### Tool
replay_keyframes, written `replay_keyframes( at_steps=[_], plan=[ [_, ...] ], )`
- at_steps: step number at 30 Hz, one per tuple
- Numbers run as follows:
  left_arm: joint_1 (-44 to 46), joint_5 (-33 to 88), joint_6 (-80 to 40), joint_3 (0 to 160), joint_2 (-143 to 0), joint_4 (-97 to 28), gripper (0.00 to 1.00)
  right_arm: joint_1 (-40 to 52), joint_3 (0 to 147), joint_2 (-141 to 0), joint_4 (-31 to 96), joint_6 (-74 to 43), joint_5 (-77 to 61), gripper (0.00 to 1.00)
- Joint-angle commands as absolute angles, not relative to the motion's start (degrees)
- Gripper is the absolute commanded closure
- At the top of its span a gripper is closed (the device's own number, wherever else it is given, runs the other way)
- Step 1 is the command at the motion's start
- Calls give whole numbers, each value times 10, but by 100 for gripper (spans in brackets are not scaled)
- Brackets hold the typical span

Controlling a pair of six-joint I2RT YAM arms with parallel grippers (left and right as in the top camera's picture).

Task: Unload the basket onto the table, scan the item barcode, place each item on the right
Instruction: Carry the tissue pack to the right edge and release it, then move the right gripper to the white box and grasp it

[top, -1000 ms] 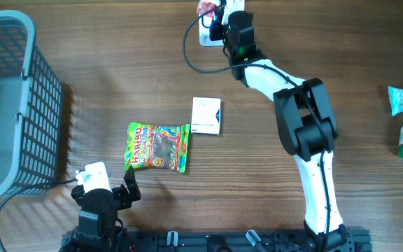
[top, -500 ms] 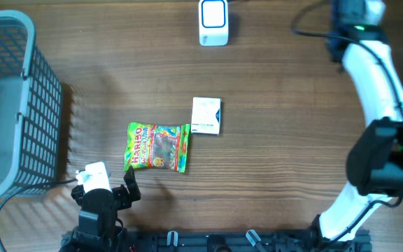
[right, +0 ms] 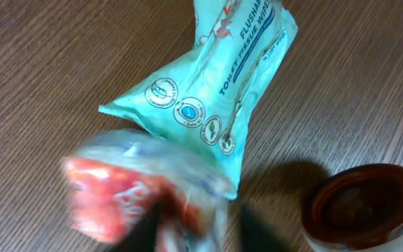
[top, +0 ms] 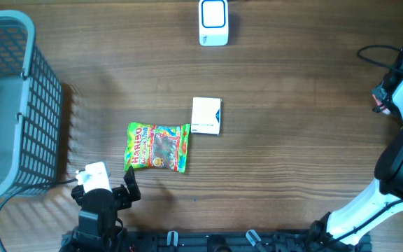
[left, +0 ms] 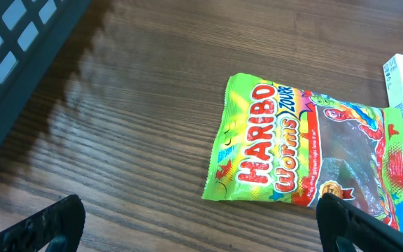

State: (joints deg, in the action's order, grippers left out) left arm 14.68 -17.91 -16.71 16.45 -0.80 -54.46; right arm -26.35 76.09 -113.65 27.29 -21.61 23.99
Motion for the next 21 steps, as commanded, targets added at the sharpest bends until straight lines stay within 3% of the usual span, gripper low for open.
replay_keyframes(
  at_steps=[1,3,9,11,16,17,19,21],
  plan=[
    [150,-178,-170,166,-4,-545,0,-256,789,-1107,286,-203,229,0],
    [150,-178,-170,166,-4,-545,0,-239,800,-1060,286,-204,131,0],
    [150,-178,-170,166,-4,-545,0,-139,797,-985,381,-228,-407,0],
    [150,-178,-170,166,-4,-545,0,-87,783,-987,392,-219,-460,0],
    [150,-178,-170,166,-4,-545,0,121,743,-991,394,-181,-424,0],
    [150,-178,-170,166,-4,-545,0,163,743,-991,387,-188,-367,0],
    [150,-178,-170,166,-4,-545,0,263,743,-992,418,-305,-116,0],
    [150,-178,-170,166,-4,-545,0,323,746,-992,437,-328,-24,0]
  ],
)
